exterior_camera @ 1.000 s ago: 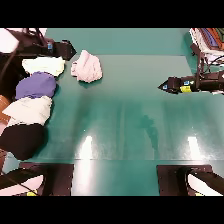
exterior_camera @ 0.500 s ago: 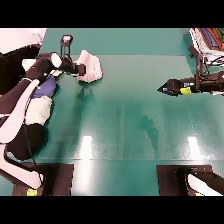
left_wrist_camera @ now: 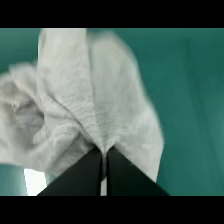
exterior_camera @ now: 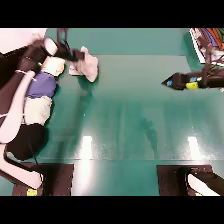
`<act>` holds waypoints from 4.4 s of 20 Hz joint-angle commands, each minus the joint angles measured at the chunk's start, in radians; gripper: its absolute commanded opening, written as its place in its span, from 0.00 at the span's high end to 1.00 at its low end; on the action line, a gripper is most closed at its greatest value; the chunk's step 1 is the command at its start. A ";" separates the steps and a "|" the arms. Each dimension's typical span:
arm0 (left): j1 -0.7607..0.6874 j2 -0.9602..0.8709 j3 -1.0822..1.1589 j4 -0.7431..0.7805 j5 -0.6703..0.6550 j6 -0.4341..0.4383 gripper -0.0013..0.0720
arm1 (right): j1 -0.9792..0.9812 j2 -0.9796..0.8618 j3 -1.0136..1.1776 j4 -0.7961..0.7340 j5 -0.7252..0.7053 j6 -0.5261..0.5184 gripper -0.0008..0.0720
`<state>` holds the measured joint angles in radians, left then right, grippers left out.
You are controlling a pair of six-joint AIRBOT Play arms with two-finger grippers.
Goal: Fold the shirts.
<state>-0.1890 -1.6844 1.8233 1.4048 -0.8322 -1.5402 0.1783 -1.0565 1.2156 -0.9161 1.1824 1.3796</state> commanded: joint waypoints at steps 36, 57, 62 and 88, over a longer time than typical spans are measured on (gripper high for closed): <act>-0.147 -0.144 -0.259 -0.318 -0.206 -0.031 0.10 | -0.103 0.079 0.409 -0.105 0.138 0.000 0.97; 0.043 0.118 -0.175 -0.084 -0.271 0.004 0.95 | 0.298 -0.327 -0.379 0.340 -0.368 -0.046 0.44; 0.043 0.118 -0.216 -0.011 -0.281 0.004 0.95 | 0.477 -0.618 -0.089 0.348 -0.376 -0.045 0.44; 0.043 0.958 -0.229 0.088 0.015 0.002 0.95 | 0.119 0.020 0.615 -0.431 -0.004 0.093 0.97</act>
<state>-0.1463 -0.8406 1.5944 1.4998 -0.9119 -1.5391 0.3088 -1.1278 1.7641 -1.2926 1.1652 1.4712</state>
